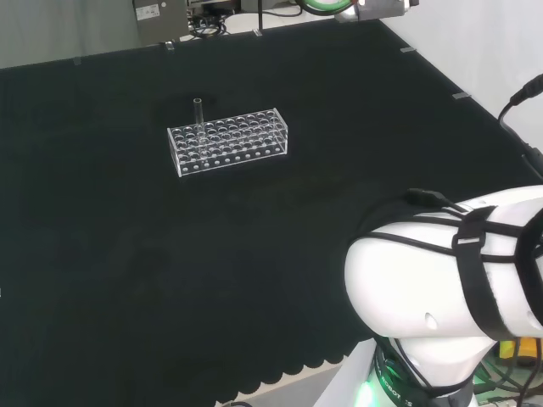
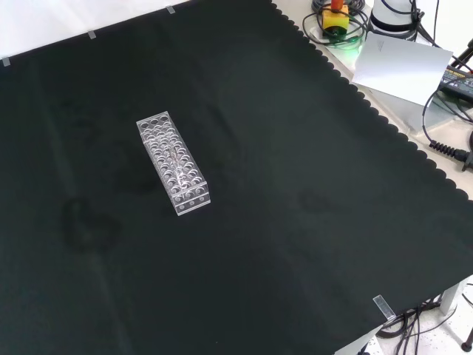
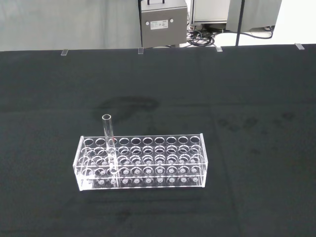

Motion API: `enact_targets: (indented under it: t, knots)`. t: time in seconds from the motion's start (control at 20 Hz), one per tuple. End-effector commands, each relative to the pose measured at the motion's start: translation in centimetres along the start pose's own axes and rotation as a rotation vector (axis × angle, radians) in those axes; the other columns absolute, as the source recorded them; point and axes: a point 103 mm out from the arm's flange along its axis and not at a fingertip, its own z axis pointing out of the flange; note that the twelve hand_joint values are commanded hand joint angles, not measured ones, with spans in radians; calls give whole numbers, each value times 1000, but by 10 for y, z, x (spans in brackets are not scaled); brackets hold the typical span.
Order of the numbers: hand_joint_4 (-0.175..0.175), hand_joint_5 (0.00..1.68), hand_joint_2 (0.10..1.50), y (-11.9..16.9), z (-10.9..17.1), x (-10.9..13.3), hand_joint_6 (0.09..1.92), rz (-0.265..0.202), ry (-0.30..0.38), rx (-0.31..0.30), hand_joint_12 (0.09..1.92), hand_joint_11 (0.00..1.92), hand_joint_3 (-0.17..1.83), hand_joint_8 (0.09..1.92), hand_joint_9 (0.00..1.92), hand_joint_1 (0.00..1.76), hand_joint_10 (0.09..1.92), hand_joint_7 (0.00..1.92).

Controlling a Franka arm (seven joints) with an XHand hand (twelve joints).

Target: Pick up the test tube.

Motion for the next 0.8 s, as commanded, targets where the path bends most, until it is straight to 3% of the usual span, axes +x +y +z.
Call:
enact_targets:
  t: [0.05,0.2,0.45,0.8]
  knots:
    - [-13,0,785,1,0,0,87,-3,-13,-8,1069,0,524,87,0,323,245,0]
    - [-12,0,880,6,1,-1,87,-11,-21,0,1116,0,336,87,0,313,204,0]
    - [-12,0,913,28,2,6,87,-45,-18,20,1152,0,267,87,0,312,245,10]
    - [-17,0,937,80,19,26,87,-112,-47,106,1187,0,213,87,0,325,335,58]
